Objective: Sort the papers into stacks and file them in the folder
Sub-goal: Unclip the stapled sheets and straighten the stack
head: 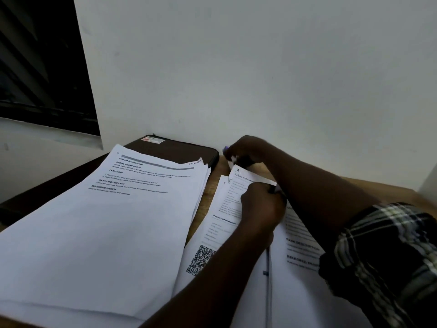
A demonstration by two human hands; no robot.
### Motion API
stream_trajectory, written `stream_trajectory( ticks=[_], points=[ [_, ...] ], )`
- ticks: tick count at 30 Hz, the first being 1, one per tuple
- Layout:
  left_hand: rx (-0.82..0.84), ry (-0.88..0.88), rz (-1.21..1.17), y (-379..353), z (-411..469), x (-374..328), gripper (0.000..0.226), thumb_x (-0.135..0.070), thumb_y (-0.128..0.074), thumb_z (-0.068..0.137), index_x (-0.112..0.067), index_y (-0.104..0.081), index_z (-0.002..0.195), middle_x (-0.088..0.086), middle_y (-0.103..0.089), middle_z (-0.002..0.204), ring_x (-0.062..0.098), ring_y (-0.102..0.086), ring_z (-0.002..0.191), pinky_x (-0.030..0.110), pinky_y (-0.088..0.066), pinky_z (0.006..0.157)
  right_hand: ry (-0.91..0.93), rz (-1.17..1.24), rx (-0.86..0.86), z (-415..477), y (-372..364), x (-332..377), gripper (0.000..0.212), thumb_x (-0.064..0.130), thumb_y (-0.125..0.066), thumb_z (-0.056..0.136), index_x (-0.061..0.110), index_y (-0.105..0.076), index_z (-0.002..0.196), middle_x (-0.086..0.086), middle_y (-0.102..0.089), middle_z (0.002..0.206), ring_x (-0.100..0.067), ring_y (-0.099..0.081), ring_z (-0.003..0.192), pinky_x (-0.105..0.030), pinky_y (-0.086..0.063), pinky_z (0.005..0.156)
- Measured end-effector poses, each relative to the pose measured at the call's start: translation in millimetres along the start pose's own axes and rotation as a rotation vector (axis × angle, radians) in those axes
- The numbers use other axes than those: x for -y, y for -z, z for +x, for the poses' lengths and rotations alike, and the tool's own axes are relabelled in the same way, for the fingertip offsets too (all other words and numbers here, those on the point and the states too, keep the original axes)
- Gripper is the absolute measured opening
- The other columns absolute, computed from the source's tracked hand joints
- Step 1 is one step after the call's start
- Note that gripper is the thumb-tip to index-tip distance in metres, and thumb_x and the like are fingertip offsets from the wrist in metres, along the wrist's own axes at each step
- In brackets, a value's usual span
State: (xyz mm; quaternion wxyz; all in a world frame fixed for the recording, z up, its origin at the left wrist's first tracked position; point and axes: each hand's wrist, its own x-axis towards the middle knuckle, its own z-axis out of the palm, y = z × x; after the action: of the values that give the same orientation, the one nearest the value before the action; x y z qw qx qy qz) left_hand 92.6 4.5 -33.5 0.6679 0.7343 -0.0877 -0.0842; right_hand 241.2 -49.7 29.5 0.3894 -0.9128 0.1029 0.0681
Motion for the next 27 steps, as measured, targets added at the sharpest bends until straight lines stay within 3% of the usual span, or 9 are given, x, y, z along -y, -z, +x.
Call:
stream_trajectory(
  ticks=[2,4,6,9,13,16,19,24,27],
  points=[
    [0.041,0.022,-0.034,1,-3,-3,0.021,-0.016,-0.054,0.099,-0.005,-0.067,0.087,0.014,-0.071,0.095,0.027,-0.068,0.088,0.033,-0.054,0.072,0.031,0.307,0.063,-6,16,3,0.019,0.011,-0.059,0.091,0.012,-0.052,0.074,-0.004,-0.051,0.069,-0.014,-0.050,0.058,-0.020,-0.047,0.057],
    [0.057,0.042,-0.021,1,-6,-6,0.018,-0.018,-0.056,0.099,-0.008,-0.067,0.091,0.013,-0.072,0.097,0.026,-0.071,0.088,0.034,-0.058,0.074,0.120,0.564,0.043,-26,41,7,0.012,0.010,-0.060,0.090,0.012,-0.056,0.078,-0.005,-0.054,0.074,-0.016,-0.056,0.064,-0.020,-0.050,0.055],
    [0.048,0.029,-0.004,1,-4,-6,0.019,-0.020,-0.057,0.099,-0.009,-0.069,0.091,0.012,-0.073,0.094,0.027,-0.071,0.088,0.040,-0.059,0.080,0.224,0.829,0.055,-52,69,4,0.001,0.010,-0.059,0.090,0.011,-0.059,0.089,-0.009,-0.058,0.085,-0.022,-0.065,0.076,-0.025,-0.057,0.061],
    [0.044,-0.003,-0.004,-3,-2,-5,0.021,-0.025,-0.060,0.096,-0.008,-0.072,0.094,0.012,-0.075,0.094,0.030,-0.071,0.091,0.051,-0.058,0.087,0.296,1.045,0.052,-99,110,-27,0.011,0.004,-0.055,0.090,0.006,-0.057,0.101,-0.018,-0.061,0.096,-0.034,-0.071,0.091,-0.041,-0.060,0.076],
    [0.050,-0.036,-0.019,-5,2,-3,0.021,-0.029,-0.063,0.092,-0.010,-0.074,0.093,0.011,-0.076,0.093,0.033,-0.072,0.092,0.055,-0.056,0.090,0.262,1.045,0.078,-156,136,-85,0.015,0.015,-0.052,0.095,0.012,-0.057,0.108,-0.010,-0.057,0.091,-0.018,-0.063,0.070,-0.027,-0.055,0.062],
    [0.035,-0.105,0.015,-7,-3,-7,0.034,-0.041,-0.065,0.081,-0.013,-0.075,0.099,0.007,-0.077,0.094,0.031,-0.073,0.091,0.053,-0.056,0.090,0.258,0.998,0.055,-187,139,-124,0.024,0.029,-0.050,0.096,0.015,-0.061,0.112,-0.007,-0.060,0.091,-0.015,-0.054,0.068,-0.023,-0.049,0.056],
    [-0.021,-0.219,0.219,-9,-11,-15,0.029,-0.038,-0.063,0.089,-0.016,-0.076,0.101,0.001,-0.077,0.094,0.022,-0.071,0.089,0.044,-0.056,0.088,0.268,0.959,0.056,-207,137,-146,0.040,0.034,-0.046,0.097,0.012,-0.059,0.128,-0.007,-0.063,0.099,-0.015,-0.054,0.070,-0.023,-0.050,0.056],
    [-0.129,-0.277,0.335,-10,-18,-15,0.017,-0.025,-0.061,0.096,-0.017,-0.073,0.087,-0.005,-0.073,0.084,0.014,-0.067,0.084,0.028,-0.046,0.069,0.294,1.082,0.214,-216,130,-156,0.044,0.036,-0.046,0.092,0.012,-0.054,0.129,-0.010,-0.067,0.107,-0.013,-0.056,0.065,-0.020,-0.049,0.052],
    [-0.143,-0.305,0.329,-12,-20,-13,0.017,-0.023,-0.062,0.096,-0.026,-0.066,0.080,-0.018,-0.064,0.075,-0.003,-0.059,0.074,0.016,-0.039,0.061,0.298,1.100,0.246,-213,126,-159,0.045,0.037,-0.051,0.089,0.011,-0.055,0.125,-0.010,-0.069,0.110,-0.013,-0.058,0.065,-0.021,-0.051,0.053]
  ],
)
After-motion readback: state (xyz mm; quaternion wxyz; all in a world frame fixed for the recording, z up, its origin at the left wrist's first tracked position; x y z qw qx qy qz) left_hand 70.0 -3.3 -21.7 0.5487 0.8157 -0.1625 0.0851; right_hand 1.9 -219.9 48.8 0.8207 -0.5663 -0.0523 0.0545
